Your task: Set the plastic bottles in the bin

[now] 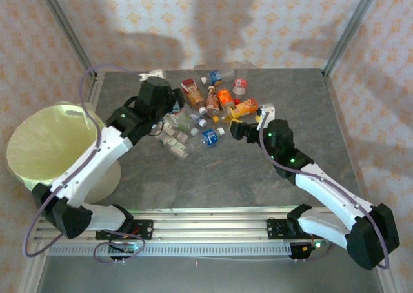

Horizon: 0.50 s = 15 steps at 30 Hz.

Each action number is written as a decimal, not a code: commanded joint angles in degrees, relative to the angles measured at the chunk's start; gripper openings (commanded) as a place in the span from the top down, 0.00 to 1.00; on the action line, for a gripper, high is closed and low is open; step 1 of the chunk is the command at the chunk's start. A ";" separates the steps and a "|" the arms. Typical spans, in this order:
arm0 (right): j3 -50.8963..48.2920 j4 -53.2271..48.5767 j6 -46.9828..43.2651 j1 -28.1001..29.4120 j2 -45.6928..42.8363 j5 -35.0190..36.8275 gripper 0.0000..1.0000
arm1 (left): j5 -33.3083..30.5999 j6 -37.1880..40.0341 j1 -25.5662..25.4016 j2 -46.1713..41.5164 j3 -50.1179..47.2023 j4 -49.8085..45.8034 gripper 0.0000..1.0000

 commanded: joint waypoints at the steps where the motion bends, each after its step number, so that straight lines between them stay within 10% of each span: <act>1: -1.17 3.01 2.83 -0.90 -1.04 8.43 0.01 | -7.62 3.54 1.19 -3.97 3.30 -8.18 0.67; 15: 0.16 3.53 6.04 -2.19 3.67 7.76 0.01 | -40.53 14.28 2.50 -9.05 19.50 -27.98 0.67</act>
